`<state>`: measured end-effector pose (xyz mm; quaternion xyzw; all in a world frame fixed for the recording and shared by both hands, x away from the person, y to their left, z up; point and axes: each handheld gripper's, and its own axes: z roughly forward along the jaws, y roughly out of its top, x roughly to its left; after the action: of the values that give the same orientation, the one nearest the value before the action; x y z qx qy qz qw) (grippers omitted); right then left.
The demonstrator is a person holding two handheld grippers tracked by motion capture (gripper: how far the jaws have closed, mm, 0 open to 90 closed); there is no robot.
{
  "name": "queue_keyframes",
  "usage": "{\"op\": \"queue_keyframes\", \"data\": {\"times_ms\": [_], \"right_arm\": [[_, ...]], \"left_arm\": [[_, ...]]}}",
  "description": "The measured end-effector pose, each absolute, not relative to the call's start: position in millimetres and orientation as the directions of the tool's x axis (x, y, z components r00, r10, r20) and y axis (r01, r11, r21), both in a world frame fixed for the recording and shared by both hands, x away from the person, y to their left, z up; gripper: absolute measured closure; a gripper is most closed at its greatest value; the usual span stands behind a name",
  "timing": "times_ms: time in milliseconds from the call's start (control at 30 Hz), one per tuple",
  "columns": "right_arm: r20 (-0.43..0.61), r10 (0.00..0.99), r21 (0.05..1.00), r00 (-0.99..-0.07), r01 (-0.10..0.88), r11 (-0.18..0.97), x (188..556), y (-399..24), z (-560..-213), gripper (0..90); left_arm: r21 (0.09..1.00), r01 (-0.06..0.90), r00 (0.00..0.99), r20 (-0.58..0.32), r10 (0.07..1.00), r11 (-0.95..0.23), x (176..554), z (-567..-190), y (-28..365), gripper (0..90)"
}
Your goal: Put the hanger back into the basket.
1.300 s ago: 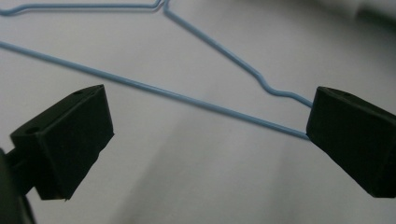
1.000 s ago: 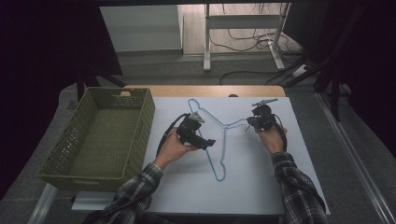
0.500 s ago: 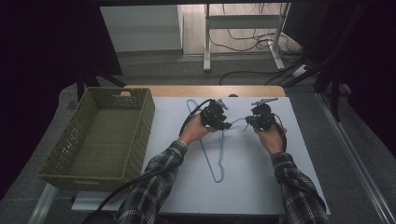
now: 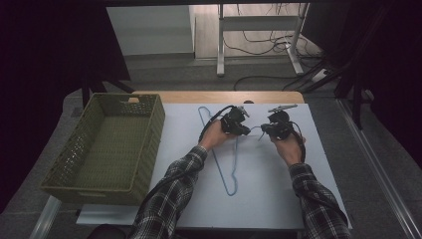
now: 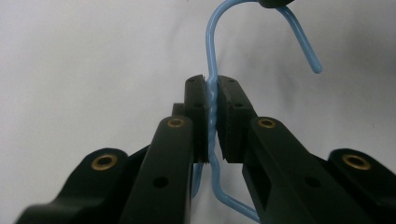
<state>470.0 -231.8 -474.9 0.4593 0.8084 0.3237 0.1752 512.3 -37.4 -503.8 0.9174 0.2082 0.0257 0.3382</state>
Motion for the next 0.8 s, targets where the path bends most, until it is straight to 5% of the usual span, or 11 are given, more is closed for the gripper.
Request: {"op": "queue_keyframes", "data": {"times_ms": [133, 433, 800], "right_arm": [[0.029, 0.856, 0.683, -0.517, 0.635, 0.36, 470.0, -231.9, -475.1, 84.7], [0.066, 0.855, 0.713, -0.514, 0.623, 0.32, 455.2, -233.4, -455.8, 65.1], [0.174, 0.772, 0.677, -0.611, 0.643, 0.357, 406.0, -196.4, -455.6, 62.9]], "left_arm": [[0.632, 0.331, 0.926, -0.072, 0.371, -0.701, 511.8, -502.7, -35.4, 85.9], [0.666, 0.354, 0.91, -0.082, 0.407, -0.657, 508.2, -487.8, -20.7, 86.2], [0.689, 0.379, 0.892, -0.094, 0.443, -0.617, 500.9, -479.0, -9.4, 86.2]]}}
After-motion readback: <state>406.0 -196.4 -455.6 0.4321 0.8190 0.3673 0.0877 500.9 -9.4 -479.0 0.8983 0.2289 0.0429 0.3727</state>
